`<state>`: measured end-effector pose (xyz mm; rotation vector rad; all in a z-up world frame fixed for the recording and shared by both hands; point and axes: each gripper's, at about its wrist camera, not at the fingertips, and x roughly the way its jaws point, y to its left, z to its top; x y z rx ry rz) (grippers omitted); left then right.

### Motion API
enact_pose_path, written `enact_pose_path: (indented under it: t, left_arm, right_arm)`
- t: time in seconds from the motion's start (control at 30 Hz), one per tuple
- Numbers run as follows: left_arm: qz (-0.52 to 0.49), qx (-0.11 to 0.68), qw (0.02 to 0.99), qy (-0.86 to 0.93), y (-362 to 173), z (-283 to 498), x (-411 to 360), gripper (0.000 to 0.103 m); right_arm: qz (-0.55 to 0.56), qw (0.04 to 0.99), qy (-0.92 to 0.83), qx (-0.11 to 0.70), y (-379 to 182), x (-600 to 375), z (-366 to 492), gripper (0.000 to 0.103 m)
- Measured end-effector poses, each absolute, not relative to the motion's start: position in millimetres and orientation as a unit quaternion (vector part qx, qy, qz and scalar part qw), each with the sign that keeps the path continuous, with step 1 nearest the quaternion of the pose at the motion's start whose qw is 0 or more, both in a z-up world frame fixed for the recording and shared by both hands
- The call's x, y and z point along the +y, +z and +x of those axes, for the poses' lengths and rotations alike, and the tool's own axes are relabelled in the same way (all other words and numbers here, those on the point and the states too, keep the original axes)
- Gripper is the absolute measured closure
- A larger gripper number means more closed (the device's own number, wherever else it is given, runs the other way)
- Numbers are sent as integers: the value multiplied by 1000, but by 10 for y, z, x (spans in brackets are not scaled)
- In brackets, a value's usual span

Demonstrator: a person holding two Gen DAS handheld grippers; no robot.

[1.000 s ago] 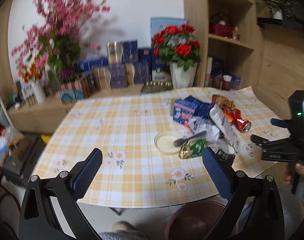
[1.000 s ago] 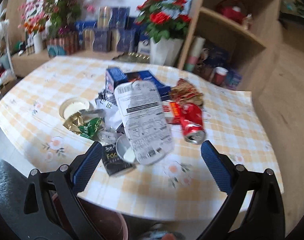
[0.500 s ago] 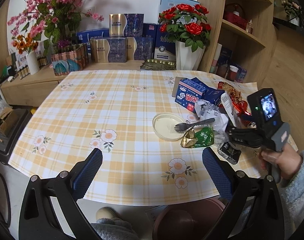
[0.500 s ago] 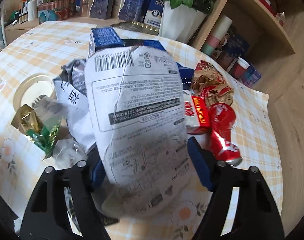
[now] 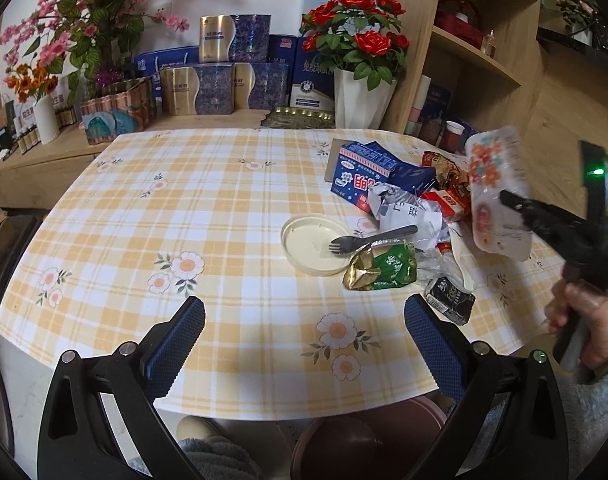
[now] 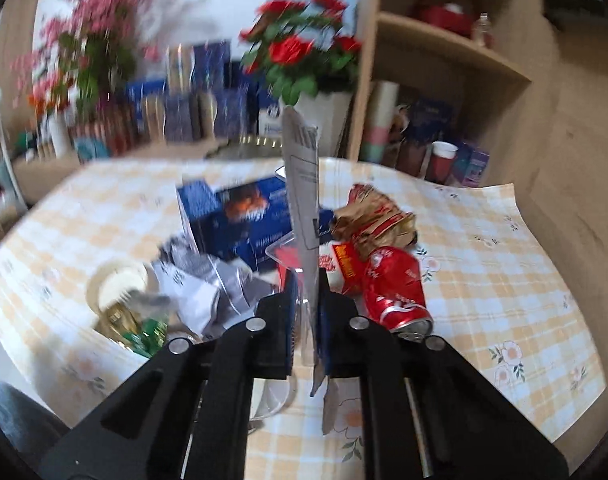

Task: Collect trash
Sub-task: 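Grasp the blue ice-cream box with the left gripper while the right gripper holds the bag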

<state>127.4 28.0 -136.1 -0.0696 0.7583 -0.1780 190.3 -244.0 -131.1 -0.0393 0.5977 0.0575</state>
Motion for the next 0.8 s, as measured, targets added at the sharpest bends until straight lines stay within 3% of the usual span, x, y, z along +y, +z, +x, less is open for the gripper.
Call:
enact_pose_path:
  t: [0.3, 0.53, 0.8]
  left_arm:
    - [-153, 418, 887, -120, -1456, 1776, 263, 6]
    - [-258, 455, 843, -127, -1493, 2771, -21, 6]
    - [-279, 507, 814, -47, -1794, 3853, -390, 6]
  right_arm:
    - [35, 959, 28, 281, -1295, -2634, 1593, 90]
    - [52, 960, 7, 276, -1376, -2830, 1522, 90]
    - [66, 960, -9, 272, -1422, -3072, 1435, 90]
